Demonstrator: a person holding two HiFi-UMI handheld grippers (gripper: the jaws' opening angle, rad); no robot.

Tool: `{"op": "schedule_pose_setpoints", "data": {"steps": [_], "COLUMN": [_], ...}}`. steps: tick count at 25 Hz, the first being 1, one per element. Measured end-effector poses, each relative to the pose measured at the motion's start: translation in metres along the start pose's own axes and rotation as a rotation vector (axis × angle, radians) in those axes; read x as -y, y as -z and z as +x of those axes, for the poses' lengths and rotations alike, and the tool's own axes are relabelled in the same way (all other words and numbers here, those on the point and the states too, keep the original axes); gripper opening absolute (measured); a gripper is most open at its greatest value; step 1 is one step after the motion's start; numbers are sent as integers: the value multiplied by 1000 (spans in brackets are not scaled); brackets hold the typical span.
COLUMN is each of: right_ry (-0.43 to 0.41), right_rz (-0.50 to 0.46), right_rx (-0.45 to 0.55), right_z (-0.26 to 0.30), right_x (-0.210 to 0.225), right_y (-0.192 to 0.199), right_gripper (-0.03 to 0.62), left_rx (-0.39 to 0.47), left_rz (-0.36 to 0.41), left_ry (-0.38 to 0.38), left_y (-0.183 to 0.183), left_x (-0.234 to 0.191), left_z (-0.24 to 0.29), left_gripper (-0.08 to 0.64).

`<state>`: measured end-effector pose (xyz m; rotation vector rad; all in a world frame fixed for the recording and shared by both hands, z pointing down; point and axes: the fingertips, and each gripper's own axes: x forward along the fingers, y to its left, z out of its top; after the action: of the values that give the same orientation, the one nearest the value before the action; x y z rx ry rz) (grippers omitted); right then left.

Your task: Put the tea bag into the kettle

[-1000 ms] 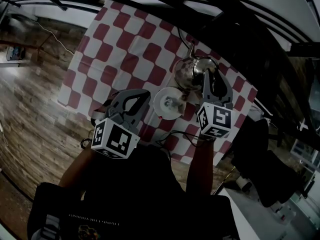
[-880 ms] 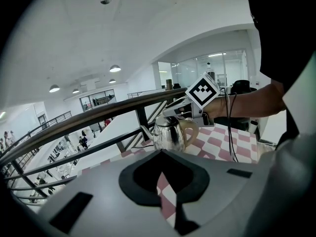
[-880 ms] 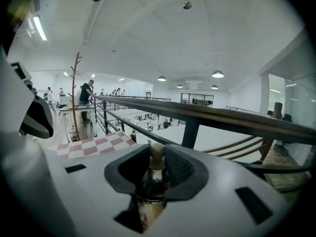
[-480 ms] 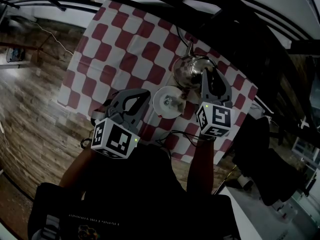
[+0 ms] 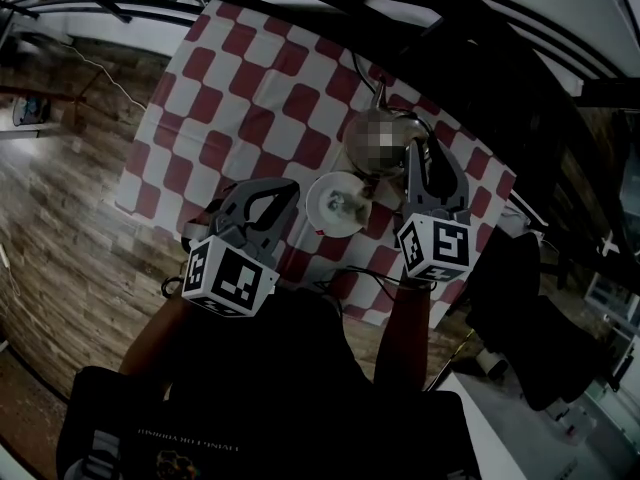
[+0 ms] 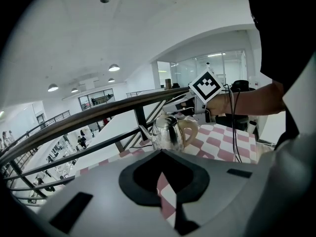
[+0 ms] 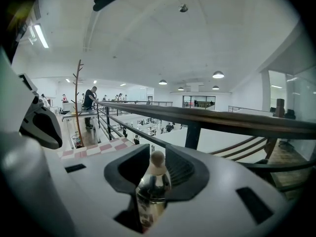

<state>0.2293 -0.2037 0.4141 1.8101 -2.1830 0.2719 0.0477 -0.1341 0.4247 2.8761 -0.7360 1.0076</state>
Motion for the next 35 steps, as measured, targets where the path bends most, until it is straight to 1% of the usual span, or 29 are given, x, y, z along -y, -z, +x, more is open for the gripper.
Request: {"op": "schedule_pose_setpoints", "data": {"steps": [3,7,12,17,23,27,35], "right_ry": [8,-1,-20,-46,-67,-65,-71], "right_rz": [1,-20,8,44,66,79,106], "right_rx": [27,57,96,93,67,67,60], "right_z": [-11,-32,-60,-89,-123,-142,-178], "right_x": [0,-7,-25,-56,-89,-110,-146], "right_y": [-9,-16,-25,-25,-12,-7,-2], "right_gripper": [104,98,67,55,52,51,40], "left_rx": [2,5,31,59,76,78,104], "left_rz": [4,9,17,17,35,45,63], "left_ry": [2,15,34,52,59,60,85], "left_y": [-1,0,-1,1,10,16,19], "left_x": [0,5,13,20,30,39,63], "left_z": [0,1,-2,-12,-28,-37,-61], "left_gripper": [3,3,3,3,3,3,3]}}
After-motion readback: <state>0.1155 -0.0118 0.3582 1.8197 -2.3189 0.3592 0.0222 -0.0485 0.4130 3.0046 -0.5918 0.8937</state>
